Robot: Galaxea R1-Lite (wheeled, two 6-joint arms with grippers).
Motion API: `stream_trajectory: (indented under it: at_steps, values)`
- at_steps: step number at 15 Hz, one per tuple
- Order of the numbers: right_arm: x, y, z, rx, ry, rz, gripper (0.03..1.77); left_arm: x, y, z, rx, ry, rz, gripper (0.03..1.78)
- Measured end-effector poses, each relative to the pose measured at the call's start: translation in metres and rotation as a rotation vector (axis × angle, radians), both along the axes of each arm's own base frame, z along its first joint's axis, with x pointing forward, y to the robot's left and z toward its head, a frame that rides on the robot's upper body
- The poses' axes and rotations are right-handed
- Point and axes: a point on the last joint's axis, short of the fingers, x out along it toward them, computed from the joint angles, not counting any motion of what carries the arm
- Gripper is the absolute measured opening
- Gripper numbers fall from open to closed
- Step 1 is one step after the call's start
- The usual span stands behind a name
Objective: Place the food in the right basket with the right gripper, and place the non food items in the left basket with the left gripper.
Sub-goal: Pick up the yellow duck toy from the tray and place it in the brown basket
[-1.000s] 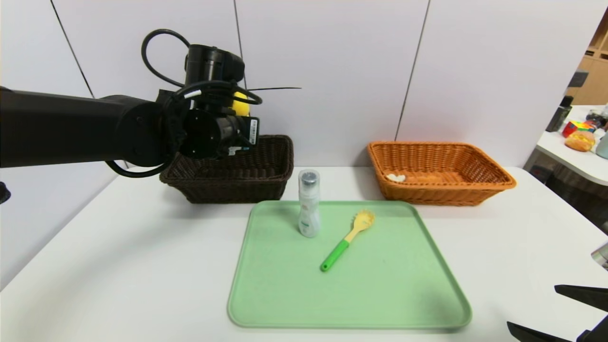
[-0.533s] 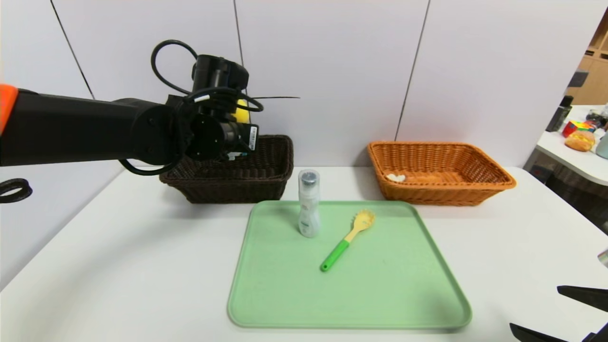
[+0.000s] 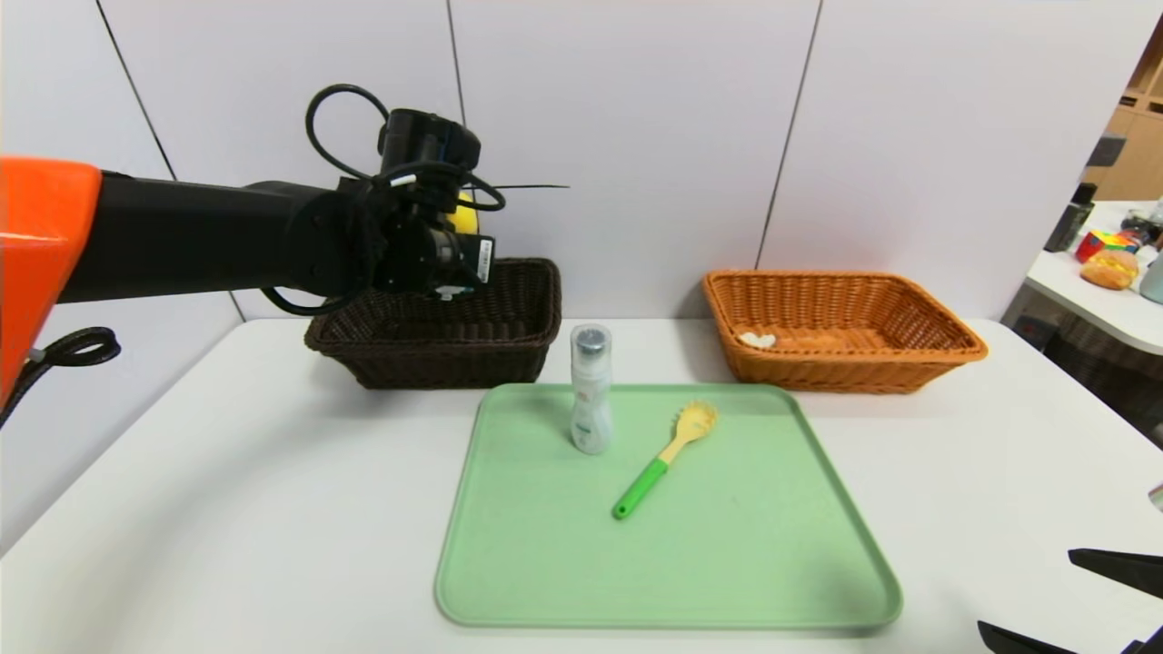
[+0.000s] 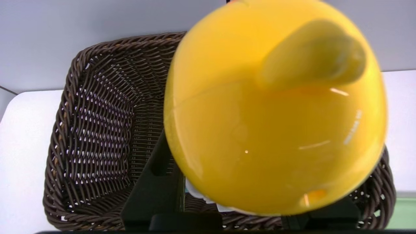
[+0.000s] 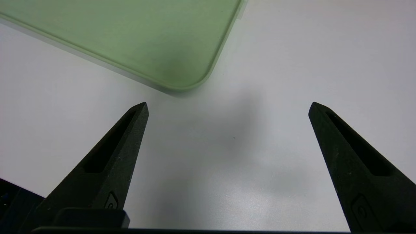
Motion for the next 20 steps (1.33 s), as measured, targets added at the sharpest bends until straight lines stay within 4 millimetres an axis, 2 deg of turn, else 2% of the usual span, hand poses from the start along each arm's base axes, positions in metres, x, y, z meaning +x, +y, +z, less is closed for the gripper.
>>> stream_trajectory:
  at_steps: [13,16,20]
  values:
    - [0.0,0.0,-0.002,-0.003,0.007,0.005,1.7,0.035,-0.001,-0.058,-0.009,0.113,0.01,0.75]
    - [-0.001,0.0,-0.004,-0.003,0.014,0.005,1.7,0.039,0.001,-0.065,-0.01,0.128,0.007,0.75]
    - [-0.001,0.0,-0.006,-0.007,0.022,0.006,1.7,0.043,0.004,-0.057,-0.019,0.11,0.004,0.75]
